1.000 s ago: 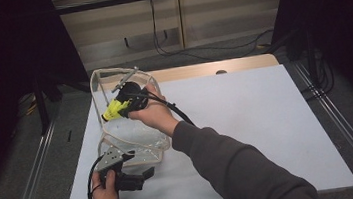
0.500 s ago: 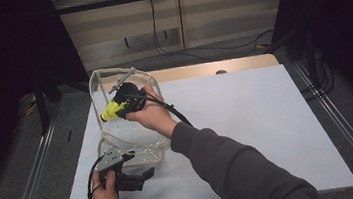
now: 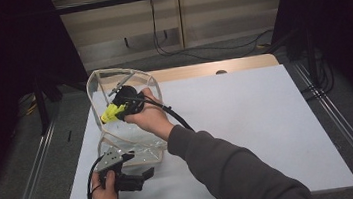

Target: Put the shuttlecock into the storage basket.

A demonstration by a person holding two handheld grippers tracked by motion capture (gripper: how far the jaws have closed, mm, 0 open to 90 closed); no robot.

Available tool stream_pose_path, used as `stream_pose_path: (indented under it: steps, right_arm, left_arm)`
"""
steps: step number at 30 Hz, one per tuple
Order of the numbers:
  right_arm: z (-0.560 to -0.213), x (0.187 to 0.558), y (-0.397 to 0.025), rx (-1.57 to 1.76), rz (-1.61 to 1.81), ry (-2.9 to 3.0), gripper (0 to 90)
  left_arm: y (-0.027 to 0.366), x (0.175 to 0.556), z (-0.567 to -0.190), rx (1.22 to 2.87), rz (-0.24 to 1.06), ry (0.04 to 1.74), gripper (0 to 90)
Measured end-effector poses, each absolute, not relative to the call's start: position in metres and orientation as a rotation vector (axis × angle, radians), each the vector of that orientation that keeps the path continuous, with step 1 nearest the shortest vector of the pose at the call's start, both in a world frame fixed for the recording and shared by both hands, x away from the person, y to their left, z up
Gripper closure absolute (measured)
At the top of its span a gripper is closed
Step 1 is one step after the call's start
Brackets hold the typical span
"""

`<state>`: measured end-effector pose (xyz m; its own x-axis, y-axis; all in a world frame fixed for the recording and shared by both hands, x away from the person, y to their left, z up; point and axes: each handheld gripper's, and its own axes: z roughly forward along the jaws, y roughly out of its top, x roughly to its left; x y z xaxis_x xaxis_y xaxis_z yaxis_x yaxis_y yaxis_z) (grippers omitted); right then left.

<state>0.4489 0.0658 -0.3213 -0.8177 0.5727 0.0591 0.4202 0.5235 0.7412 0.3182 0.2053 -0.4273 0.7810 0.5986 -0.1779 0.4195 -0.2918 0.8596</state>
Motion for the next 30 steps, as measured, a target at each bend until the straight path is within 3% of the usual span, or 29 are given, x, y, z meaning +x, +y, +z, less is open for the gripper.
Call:
stream_pose_path:
  steps: [30]
  right_arm:
    - [-0.343, 0.450, 0.077, 0.817, 1.117, 2.633, 78.6]
  left_arm:
    - [0.206, 0.318, -0.429, 1.927, 0.216, 0.769, 3.0]
